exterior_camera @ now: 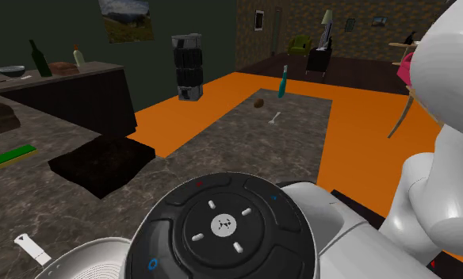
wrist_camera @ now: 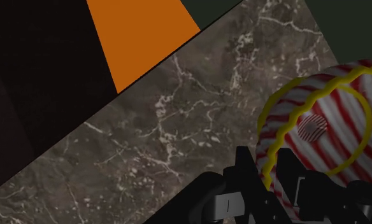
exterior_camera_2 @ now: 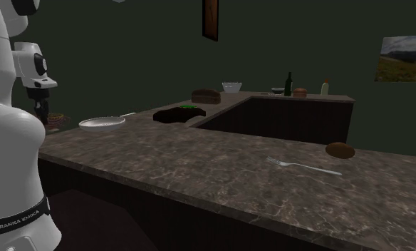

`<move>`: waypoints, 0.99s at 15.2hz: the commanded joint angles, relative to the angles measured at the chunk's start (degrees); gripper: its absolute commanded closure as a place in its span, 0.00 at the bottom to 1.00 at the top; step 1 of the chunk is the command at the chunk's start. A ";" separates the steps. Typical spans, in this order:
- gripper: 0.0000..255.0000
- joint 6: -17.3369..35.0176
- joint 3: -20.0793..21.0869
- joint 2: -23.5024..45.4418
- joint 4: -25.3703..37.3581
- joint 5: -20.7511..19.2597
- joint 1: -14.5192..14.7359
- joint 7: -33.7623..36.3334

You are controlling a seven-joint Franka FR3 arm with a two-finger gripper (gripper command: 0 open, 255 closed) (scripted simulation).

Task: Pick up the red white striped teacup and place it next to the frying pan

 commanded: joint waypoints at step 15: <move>0.00 4.02 -0.65 3.98 -1.79 -4.99 1.03 3.59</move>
